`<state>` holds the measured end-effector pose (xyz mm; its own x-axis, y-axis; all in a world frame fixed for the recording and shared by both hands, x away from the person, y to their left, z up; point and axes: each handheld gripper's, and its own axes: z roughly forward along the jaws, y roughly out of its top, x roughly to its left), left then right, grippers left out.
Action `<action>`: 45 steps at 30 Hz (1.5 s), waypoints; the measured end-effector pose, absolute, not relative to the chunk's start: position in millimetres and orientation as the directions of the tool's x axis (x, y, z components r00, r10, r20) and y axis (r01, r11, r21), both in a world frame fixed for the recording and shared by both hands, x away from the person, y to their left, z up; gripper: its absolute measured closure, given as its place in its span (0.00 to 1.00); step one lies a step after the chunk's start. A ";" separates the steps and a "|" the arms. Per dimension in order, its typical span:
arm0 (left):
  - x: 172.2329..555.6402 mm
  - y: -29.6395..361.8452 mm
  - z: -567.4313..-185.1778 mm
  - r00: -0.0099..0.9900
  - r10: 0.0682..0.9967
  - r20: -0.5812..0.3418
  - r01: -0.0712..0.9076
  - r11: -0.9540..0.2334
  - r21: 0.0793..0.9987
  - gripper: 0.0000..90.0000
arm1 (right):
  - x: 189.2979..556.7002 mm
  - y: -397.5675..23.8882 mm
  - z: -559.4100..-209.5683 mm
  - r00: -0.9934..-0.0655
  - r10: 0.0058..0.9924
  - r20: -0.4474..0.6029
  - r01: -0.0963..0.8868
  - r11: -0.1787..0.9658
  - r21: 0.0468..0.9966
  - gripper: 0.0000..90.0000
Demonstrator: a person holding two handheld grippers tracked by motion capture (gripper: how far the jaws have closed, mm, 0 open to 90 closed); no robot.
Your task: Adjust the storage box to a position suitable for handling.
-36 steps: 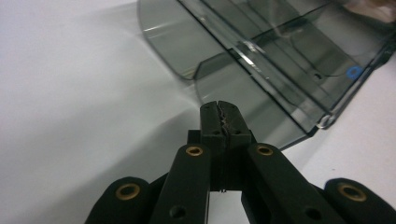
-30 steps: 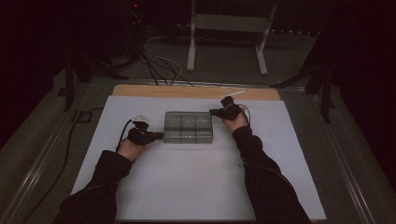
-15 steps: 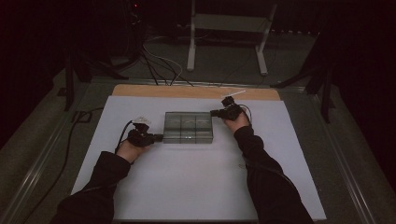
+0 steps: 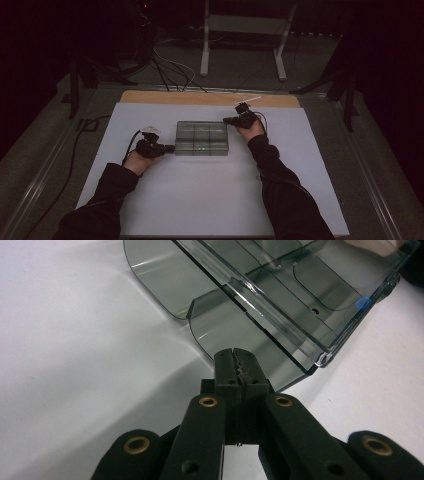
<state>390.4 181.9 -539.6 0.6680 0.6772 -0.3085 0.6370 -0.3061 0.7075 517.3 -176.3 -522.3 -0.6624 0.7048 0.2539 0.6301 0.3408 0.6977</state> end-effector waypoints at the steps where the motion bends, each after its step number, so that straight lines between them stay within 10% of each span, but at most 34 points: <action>1: 388.8 181.6 -539.4 0.668 0.676 -0.310 0.638 -0.307 0.706 1.00 | 515.6 -176.4 -522.1 -0.661 0.706 0.254 0.632 0.342 0.696 1.00; 45: 301.3 174.9 -538.0 0.749 0.550 -0.369 0.625 -0.399 0.671 1.00 | 408.8 -187.1 -513.3 -0.649 0.724 0.236 0.671 0.397 0.627 1.00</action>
<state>301.3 174.9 -538.0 0.7486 0.5505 -0.3695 0.6248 -0.3992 0.6710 408.8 -187.1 -513.3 -0.6486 0.7235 0.2364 0.6708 0.3965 0.6267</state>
